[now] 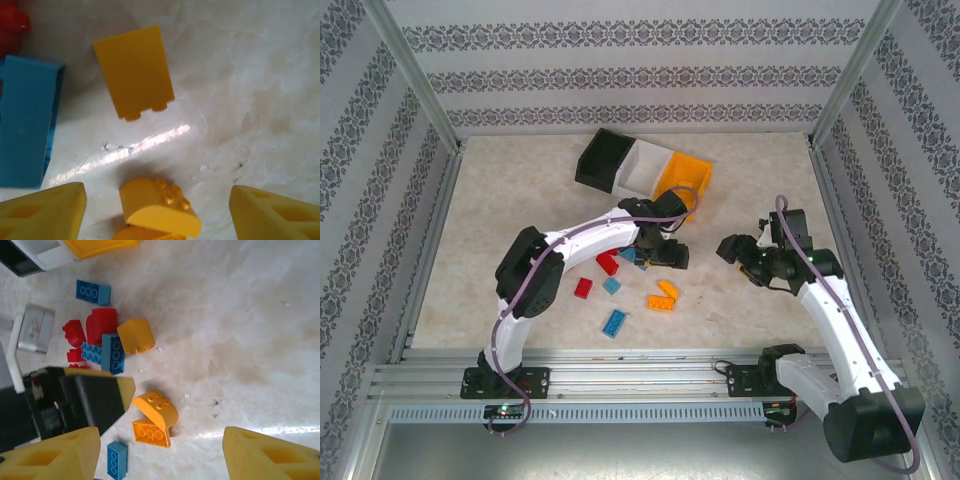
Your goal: Sort the legos into containers by color
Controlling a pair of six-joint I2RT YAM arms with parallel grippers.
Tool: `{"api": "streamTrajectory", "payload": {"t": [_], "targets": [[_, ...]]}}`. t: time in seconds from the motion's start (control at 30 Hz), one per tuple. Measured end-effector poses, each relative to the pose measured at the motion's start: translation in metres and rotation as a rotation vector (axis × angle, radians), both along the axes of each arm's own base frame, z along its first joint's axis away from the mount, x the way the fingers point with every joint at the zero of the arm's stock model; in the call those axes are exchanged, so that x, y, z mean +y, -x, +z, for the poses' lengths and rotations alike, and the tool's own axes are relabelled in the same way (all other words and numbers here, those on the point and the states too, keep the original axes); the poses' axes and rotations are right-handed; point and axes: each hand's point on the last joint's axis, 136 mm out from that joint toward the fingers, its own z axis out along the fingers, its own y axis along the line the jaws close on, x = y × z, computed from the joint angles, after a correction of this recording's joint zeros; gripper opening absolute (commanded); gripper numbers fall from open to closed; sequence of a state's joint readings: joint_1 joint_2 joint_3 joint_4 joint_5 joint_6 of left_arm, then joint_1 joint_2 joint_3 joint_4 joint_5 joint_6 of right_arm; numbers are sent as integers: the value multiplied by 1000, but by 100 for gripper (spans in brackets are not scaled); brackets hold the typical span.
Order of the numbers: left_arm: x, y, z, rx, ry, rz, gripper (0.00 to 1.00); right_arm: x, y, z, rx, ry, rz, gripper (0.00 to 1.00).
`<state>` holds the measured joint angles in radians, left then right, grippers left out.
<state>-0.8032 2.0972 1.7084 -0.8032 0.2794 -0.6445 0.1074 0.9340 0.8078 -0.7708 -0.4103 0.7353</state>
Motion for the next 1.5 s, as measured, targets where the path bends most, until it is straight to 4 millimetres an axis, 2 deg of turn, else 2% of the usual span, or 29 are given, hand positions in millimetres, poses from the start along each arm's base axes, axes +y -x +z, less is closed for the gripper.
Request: {"api": "streamTrajectory", "payload": {"t": [0.2,0.33,0.47,0.53,0.63,0.77,0.97,1.13,1.3,1.5], "targets": [[-11,-4,-13,16,-33,-3,72,2,10,-5,16,-14,9,65],[-17,-15,-17,6,-66,-2,67,3,11,-5,19,-20,14,65],[-15,-23,-33,4,-125,-7,60,4,12,-3,17,-26,18,65],[-13,-25,-33,-2,-141,-10,50,4,13,-2,10,-29,20,65],[-13,-27,-34,-6,-153,-18,44,4,15,1,-2,-33,20,64],[-10,-26,-40,4,-176,-24,38,5,19,1,-12,-39,23,65],[-9,-27,-35,-5,-180,-34,34,4,29,-5,6,-38,22,65],[-9,-29,-17,-36,-162,-40,34,4,32,-7,11,-38,22,65],[-11,-35,18,-85,-114,-36,33,3,33,-7,15,-38,22,65],[-14,-62,64,-182,-48,-2,33,4,33,-7,23,-52,12,65]]}}
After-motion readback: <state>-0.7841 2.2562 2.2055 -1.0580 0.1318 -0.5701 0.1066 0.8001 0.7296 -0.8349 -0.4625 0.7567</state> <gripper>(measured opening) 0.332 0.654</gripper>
